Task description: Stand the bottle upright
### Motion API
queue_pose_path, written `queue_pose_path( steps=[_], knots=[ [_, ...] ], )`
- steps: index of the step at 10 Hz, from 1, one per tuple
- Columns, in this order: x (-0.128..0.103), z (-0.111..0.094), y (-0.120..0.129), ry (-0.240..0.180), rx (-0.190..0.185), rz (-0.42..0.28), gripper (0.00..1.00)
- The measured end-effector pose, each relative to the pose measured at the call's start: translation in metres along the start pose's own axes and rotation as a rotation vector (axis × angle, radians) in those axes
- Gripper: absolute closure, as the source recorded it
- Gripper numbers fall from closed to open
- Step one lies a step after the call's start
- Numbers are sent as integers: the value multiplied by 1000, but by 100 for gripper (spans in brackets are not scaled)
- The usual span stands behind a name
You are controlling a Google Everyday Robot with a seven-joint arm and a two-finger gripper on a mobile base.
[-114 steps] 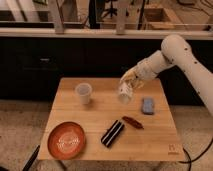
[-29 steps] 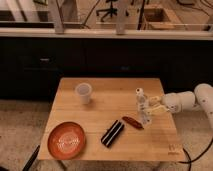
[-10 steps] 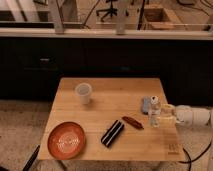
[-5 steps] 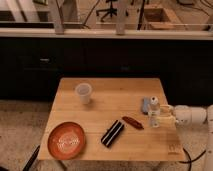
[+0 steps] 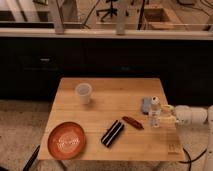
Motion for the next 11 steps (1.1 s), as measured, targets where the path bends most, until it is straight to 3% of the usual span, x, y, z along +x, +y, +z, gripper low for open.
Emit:
queue_pose_path(
  steps=[2, 4, 5, 6, 9, 11],
  knots=[
    [0, 0, 0, 0, -3, -2, 100],
    [1, 12, -2, 10, -31, -25, 100],
    [2, 21, -4, 14, -48, -31, 100],
    [5, 34, -5, 21, -93, -20, 100],
    [13, 46, -6, 85, -173, -20, 100],
    [19, 53, -3, 123, -171, -38, 100]
  ],
)
